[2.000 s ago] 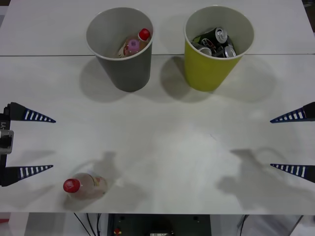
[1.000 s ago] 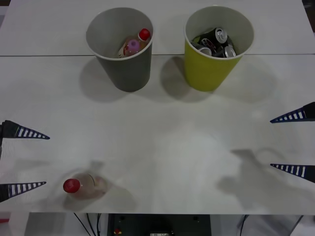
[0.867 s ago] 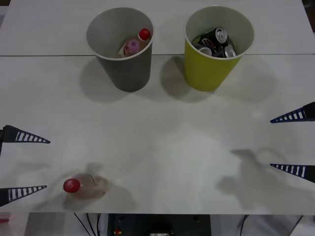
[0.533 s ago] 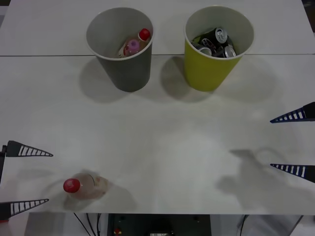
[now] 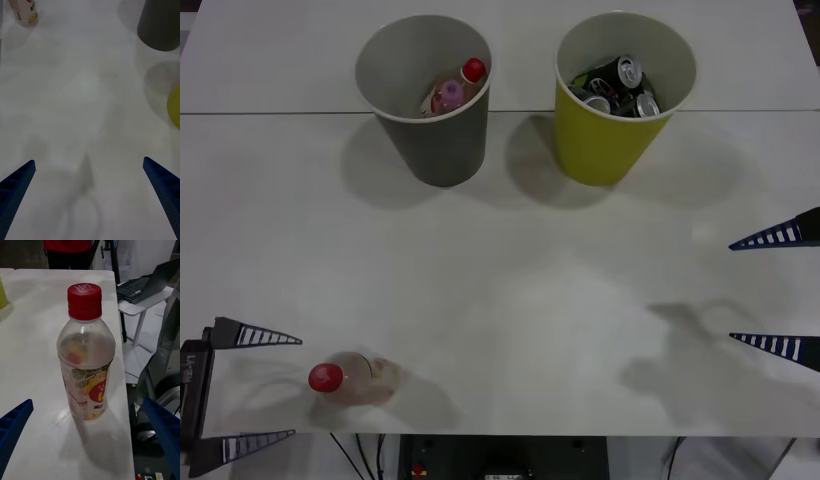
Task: Put the can into the green bin and the plastic bottle into the gray bin
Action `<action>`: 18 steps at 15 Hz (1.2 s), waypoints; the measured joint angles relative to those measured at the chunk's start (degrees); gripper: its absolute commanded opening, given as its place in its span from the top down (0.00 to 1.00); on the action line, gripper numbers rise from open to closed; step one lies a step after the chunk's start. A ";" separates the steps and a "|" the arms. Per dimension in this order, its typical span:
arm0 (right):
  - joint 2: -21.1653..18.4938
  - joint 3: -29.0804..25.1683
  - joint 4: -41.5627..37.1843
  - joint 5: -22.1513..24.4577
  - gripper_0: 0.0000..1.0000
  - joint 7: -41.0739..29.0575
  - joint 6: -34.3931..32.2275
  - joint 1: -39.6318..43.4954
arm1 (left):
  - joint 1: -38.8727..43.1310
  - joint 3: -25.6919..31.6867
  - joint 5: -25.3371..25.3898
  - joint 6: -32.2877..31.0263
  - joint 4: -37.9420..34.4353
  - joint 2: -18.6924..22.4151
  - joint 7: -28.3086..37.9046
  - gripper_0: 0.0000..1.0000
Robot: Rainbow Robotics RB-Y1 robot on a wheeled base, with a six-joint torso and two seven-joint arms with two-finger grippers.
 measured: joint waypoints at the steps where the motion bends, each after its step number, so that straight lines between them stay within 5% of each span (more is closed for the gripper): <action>1: 0.00 0.00 0.00 0.00 0.00 0.00 0.00 0.00 | -1.39 -2.62 1.89 -0.11 1.45 -0.01 -1.19 0.00; 4: 0.00 0.00 0.00 0.00 0.00 0.00 0.00 0.00 | -4.06 -6.27 4.17 -0.53 4.24 -1.06 -2.07 0.00; 18: 0.00 0.00 0.00 0.00 0.00 0.00 0.00 0.00 | -6.13 -6.55 4.42 -0.61 7.22 -13.08 -1.67 0.00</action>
